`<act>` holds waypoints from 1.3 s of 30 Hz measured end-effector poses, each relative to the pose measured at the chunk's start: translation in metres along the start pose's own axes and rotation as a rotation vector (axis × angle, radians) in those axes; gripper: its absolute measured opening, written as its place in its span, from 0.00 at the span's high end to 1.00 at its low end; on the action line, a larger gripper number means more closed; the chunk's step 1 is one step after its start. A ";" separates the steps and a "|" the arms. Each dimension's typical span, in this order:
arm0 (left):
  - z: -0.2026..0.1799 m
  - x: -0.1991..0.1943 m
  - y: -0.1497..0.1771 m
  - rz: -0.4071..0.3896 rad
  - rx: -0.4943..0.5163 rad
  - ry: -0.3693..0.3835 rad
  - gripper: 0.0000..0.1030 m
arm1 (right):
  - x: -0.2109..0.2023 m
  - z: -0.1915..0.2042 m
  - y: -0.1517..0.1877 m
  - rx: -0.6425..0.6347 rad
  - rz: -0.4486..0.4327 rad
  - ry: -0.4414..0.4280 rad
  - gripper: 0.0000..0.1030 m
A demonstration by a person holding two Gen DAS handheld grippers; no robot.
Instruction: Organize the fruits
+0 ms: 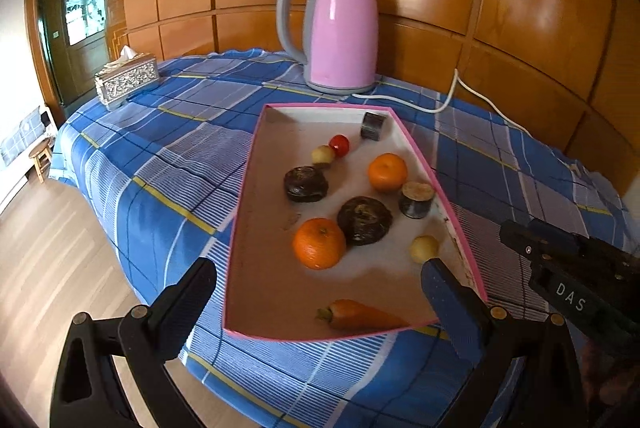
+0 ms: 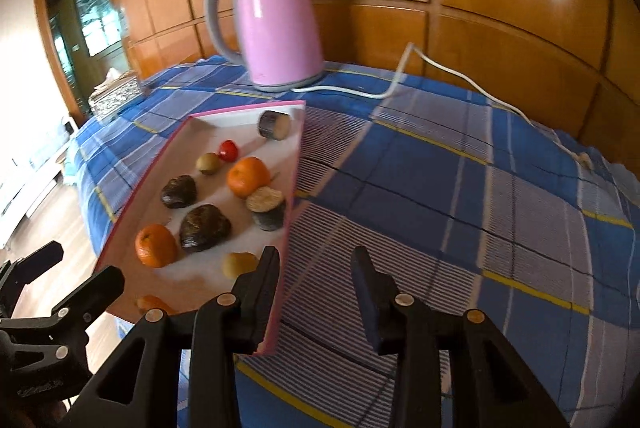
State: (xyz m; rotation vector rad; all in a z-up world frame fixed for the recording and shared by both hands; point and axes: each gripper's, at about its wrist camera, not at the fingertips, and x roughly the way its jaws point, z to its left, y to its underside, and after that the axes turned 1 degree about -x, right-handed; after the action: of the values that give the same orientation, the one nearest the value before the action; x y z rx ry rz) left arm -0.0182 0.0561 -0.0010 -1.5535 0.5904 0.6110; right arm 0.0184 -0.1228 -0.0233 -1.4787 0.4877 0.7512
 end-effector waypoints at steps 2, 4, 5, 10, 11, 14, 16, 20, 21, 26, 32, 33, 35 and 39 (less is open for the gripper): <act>-0.004 0.000 0.001 -0.001 0.013 -0.003 0.00 | -0.001 -0.005 0.004 0.014 -0.006 0.027 0.64; -0.008 -0.001 0.001 -0.006 0.022 -0.018 0.00 | -0.003 -0.008 0.007 0.021 -0.010 0.044 0.63; -0.009 -0.001 0.001 -0.010 0.026 -0.027 0.00 | -0.004 -0.009 0.009 0.023 -0.013 0.056 0.62; -0.015 -0.002 0.001 -0.024 0.043 -0.066 0.00 | -0.008 -0.012 0.015 0.024 -0.033 0.091 0.57; -0.015 -0.002 0.001 -0.025 0.042 -0.068 0.00 | -0.009 -0.012 0.016 0.025 -0.036 0.092 0.57; -0.015 -0.005 0.001 -0.042 0.044 -0.087 0.00 | -0.011 -0.012 0.016 0.024 -0.042 0.094 0.57; -0.016 -0.007 0.001 -0.059 0.045 -0.098 0.00 | -0.011 -0.011 0.016 0.022 -0.045 0.093 0.57; -0.014 -0.008 0.001 -0.065 0.036 -0.097 0.00 | -0.011 -0.010 0.018 0.022 -0.041 0.086 0.57; -0.014 -0.008 0.001 -0.062 0.033 -0.096 0.00 | -0.011 -0.010 0.018 0.022 -0.042 0.085 0.57; -0.012 -0.007 0.001 -0.056 0.019 -0.097 0.00 | -0.012 -0.009 0.018 0.023 -0.046 0.083 0.57; -0.010 -0.006 0.001 -0.052 0.009 -0.094 0.00 | -0.012 -0.008 0.019 0.021 -0.047 0.081 0.56; -0.010 -0.006 0.001 -0.053 0.009 -0.093 0.00 | -0.012 -0.008 0.019 0.021 -0.047 0.081 0.56; -0.011 -0.006 0.001 -0.053 0.009 -0.092 0.00 | -0.011 -0.007 0.018 0.018 -0.046 0.079 0.56; -0.011 -0.007 0.000 -0.053 0.012 -0.087 0.00 | -0.011 -0.005 0.019 0.012 -0.045 0.077 0.56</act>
State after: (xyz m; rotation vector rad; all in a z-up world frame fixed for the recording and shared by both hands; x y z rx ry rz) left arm -0.0230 0.0449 0.0041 -1.5184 0.4853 0.6308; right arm -0.0019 -0.1302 -0.0287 -1.5067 0.5144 0.6568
